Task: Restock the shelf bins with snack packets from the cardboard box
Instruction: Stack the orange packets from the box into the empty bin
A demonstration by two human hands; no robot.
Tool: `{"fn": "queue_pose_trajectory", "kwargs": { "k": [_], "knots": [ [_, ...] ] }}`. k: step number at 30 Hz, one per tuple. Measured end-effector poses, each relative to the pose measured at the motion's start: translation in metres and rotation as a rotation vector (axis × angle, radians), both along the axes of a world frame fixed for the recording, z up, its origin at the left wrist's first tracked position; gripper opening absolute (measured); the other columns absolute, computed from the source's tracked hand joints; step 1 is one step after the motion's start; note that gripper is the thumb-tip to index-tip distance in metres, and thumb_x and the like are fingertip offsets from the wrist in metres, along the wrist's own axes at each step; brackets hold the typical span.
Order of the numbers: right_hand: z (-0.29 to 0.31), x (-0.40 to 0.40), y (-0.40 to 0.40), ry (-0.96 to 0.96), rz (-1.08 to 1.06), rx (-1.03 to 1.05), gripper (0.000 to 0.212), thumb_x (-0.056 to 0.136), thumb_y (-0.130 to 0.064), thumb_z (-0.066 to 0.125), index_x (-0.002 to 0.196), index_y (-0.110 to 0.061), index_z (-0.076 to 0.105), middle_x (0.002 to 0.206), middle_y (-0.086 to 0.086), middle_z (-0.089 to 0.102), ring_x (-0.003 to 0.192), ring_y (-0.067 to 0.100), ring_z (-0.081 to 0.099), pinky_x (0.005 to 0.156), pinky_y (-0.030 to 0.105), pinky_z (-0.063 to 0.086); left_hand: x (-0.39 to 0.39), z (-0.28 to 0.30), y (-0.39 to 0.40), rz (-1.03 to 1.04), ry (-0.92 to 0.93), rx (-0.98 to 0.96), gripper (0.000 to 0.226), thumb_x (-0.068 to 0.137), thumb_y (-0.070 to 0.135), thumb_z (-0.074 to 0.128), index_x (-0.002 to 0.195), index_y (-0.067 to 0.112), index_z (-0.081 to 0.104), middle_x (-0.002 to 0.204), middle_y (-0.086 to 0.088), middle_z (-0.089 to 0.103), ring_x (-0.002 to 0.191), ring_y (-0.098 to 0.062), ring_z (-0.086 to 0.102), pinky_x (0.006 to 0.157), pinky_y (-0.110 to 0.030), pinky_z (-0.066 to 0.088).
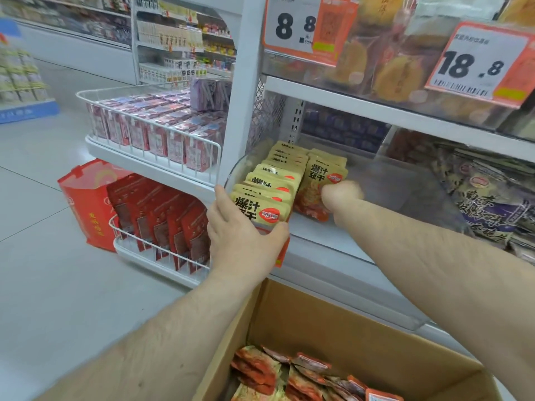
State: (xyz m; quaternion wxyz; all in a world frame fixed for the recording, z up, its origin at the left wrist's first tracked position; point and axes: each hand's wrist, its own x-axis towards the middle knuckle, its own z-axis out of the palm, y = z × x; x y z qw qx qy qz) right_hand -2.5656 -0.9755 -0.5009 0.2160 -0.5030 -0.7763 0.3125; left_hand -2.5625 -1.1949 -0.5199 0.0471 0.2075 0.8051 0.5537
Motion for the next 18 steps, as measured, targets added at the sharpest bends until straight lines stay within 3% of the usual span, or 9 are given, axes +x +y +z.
{"fn": "queue_pose_trajectory", "kwargs": {
  "k": [4, 8, 10, 12, 15, 18],
  "knots": [
    [-0.001, -0.005, 0.001, -0.026, 0.007, 0.025, 0.014, 0.097, -0.017, 0.051, 0.084, -0.01, 0.051, 0.075, 0.003, 0.049, 0.088, 0.024, 0.057, 0.072, 0.03, 0.044, 0.001, 0.0, -0.001, -0.008, 0.0, 0.013, 0.118, 0.08, 0.037, 0.075, 0.156, 0.015, -0.013, 0.157, -0.005, 0.008, 0.146, -0.024, 0.011, 0.12, -0.04, 0.014],
    [-0.002, -0.006, 0.005, 0.155, 0.051, -0.197, 0.02, 0.095, -0.01, 0.049, 0.075, -0.014, 0.052, 0.085, 0.009, 0.06, 0.095, 0.033, 0.066, 0.087, 0.045, 0.058, 0.0, 0.001, -0.001, -0.006, -0.007, 0.013, 0.119, 0.079, 0.038, 0.076, 0.155, 0.015, -0.013, 0.157, -0.003, 0.008, 0.146, -0.023, 0.011, 0.12, -0.04, 0.015],
    [0.002, -0.003, 0.006, 0.193, 0.066, -0.285, 0.022, 0.097, -0.008, 0.046, 0.077, -0.014, 0.053, 0.086, 0.009, 0.061, 0.083, 0.028, 0.066, 0.072, 0.035, 0.062, 0.0, 0.001, -0.001, -0.01, -0.005, 0.009, 0.119, 0.08, 0.038, 0.075, 0.155, 0.016, -0.013, 0.156, -0.004, 0.008, 0.145, -0.023, 0.012, 0.119, -0.04, 0.015],
    [0.004, 0.0, 0.007, 0.214, 0.104, -0.338, 0.023, 0.098, -0.004, 0.045, 0.08, -0.014, 0.055, 0.084, 0.007, 0.062, 0.072, 0.022, 0.064, 0.051, 0.025, 0.057, 0.001, 0.002, -0.001, -0.012, -0.009, -0.001, 0.118, 0.08, 0.038, 0.075, 0.155, 0.015, -0.013, 0.156, -0.005, 0.009, 0.144, -0.025, 0.014, 0.118, -0.04, 0.016],
    [0.009, 0.007, 0.004, 0.191, 0.126, -0.335, 0.019, 0.098, -0.003, 0.046, 0.089, -0.015, 0.058, 0.094, 0.007, 0.066, 0.075, 0.02, 0.066, 0.05, 0.027, 0.056, 0.001, 0.007, -0.003, 0.02, 0.001, -0.069, 0.118, 0.079, 0.043, 0.075, 0.156, 0.013, -0.01, 0.157, -0.006, 0.008, 0.146, -0.026, 0.01, 0.12, -0.046, 0.016],
    [0.017, 0.018, -0.003, 0.175, 0.104, -0.306, 0.011, 0.097, -0.002, 0.051, 0.096, -0.011, 0.057, 0.097, 0.009, 0.065, 0.076, 0.021, 0.065, 0.057, 0.029, 0.057, 0.005, 0.009, -0.007, 0.096, 0.208, -0.171, 0.113, 0.078, 0.049, 0.073, 0.156, 0.011, 0.0, 0.158, -0.01, 0.005, 0.146, -0.026, 0.005, 0.119, -0.049, 0.011]
  ]
}}
